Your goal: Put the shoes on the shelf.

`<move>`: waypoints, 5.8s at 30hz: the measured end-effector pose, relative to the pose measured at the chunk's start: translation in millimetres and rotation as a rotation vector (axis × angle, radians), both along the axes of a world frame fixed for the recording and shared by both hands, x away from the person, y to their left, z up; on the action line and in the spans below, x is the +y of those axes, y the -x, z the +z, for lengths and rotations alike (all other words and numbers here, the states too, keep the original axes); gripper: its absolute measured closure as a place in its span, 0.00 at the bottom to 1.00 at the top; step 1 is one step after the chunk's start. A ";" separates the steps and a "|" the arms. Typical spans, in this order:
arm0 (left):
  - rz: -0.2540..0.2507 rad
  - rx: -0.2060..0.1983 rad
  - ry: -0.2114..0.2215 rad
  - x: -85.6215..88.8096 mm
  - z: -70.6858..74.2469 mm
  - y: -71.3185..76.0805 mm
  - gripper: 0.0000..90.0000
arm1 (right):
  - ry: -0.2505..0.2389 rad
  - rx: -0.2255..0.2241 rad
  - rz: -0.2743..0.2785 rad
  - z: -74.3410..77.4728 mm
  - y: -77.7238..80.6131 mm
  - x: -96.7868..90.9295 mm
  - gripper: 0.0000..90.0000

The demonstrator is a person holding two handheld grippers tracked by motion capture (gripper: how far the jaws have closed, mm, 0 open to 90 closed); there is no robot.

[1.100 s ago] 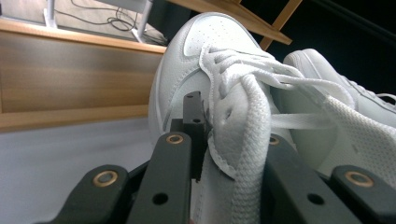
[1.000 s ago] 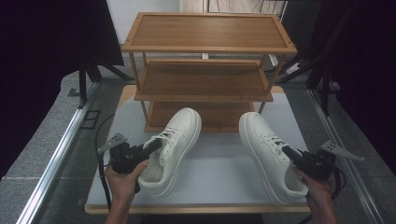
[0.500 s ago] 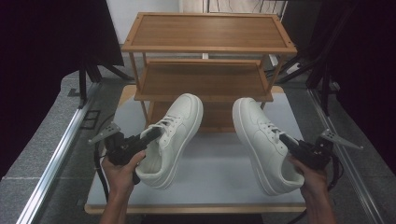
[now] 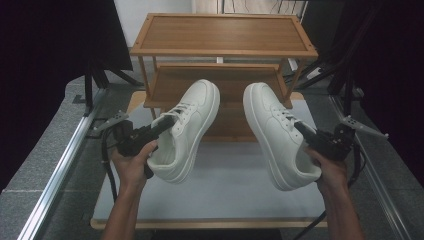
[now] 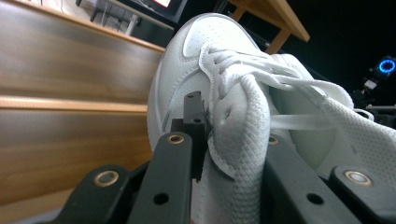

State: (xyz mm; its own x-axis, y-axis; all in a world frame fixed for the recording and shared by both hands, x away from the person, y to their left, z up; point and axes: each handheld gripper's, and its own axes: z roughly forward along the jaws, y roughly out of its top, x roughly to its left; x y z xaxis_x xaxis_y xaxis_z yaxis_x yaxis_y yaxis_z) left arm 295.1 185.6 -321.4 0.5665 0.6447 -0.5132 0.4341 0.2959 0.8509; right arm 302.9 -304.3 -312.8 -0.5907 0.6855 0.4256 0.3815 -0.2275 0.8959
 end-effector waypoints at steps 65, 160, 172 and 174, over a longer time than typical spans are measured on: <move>0.218 0.158 0.134 -60.6 3.5 -138.0 0.90 | 0.026 0.154 -0.315 23.8 -135.8 95.3 0.88; -0.033 -0.065 -0.346 -96.9 5.4 -54.7 1.00 | 0.489 -0.239 0.016 13.2 -41.7 129.6 0.99; -0.039 -0.070 -0.330 -94.4 -2.7 -53.3 1.00 | 0.484 -0.234 0.014 12.2 -41.3 129.7 1.00; -0.036 -0.068 -0.328 -95.1 -2.3 -53.5 1.00 | 0.482 -0.236 0.011 12.4 -41.5 130.3 0.99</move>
State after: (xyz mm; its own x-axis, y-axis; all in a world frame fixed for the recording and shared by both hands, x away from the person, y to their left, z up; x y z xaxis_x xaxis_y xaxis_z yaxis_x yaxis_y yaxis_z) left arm 348.6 90.5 -323.7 0.6177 0.7482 -0.2420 0.3779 -0.0126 0.9258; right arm 344.5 -174.0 -300.4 -0.6404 0.7637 -0.0809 0.1572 0.2334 0.9596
